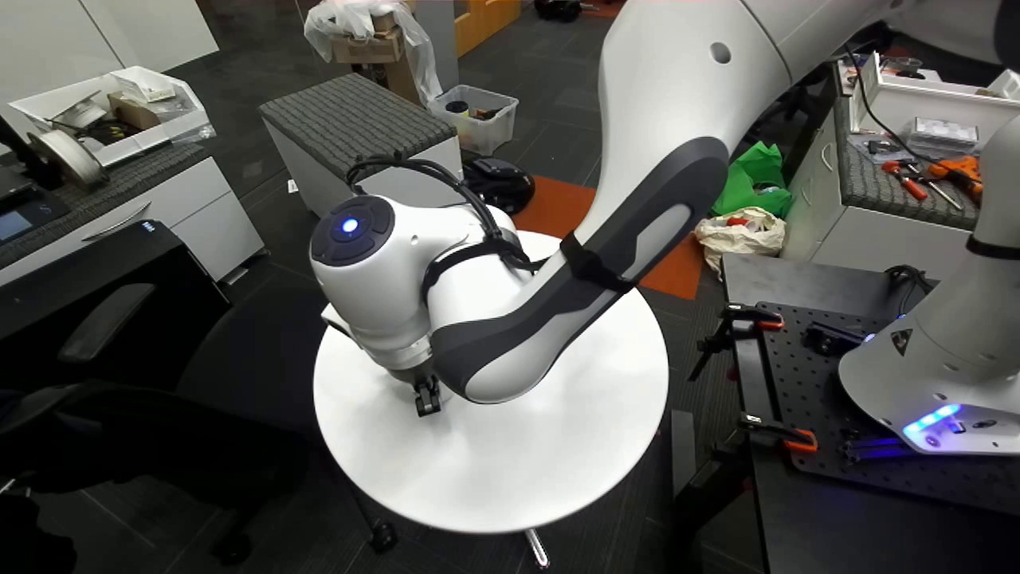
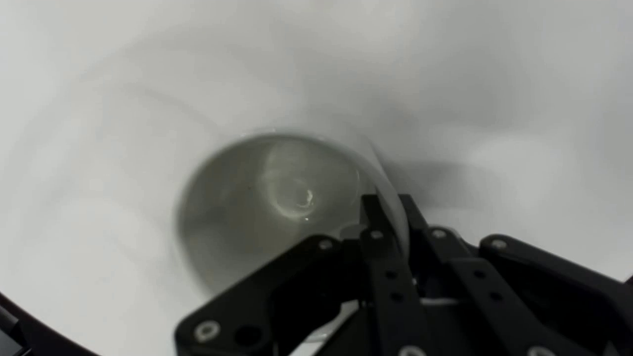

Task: Slide the mug to the left

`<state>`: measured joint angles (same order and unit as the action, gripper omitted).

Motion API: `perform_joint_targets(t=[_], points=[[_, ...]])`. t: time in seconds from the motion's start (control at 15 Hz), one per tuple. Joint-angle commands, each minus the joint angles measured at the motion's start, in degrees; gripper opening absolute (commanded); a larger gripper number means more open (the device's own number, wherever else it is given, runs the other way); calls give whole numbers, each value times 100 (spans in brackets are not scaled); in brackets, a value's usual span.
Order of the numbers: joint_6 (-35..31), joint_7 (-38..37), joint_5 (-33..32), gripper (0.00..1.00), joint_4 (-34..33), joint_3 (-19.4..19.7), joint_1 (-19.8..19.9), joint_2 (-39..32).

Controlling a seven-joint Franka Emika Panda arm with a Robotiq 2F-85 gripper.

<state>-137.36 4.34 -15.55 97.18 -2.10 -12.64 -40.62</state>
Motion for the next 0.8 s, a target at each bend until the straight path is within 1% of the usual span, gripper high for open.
perform_joint_targets(t=[0.0, 0.2, 0.27, 0.33, 0.53, 0.73], points=[[367, 152, -6, 3, -233, -59, 29, -34], [433, 154, 18, 3, -285, -74, 46, -55], [442, 156, 24, 17, -301, -77, 53, -68], [452, 160, 21, 36, -309, -76, 56, -70], [479, 153, 20, 57, -358, -68, 69, -75], [481, 83, 12, 81, -338, -43, 64, -12]])
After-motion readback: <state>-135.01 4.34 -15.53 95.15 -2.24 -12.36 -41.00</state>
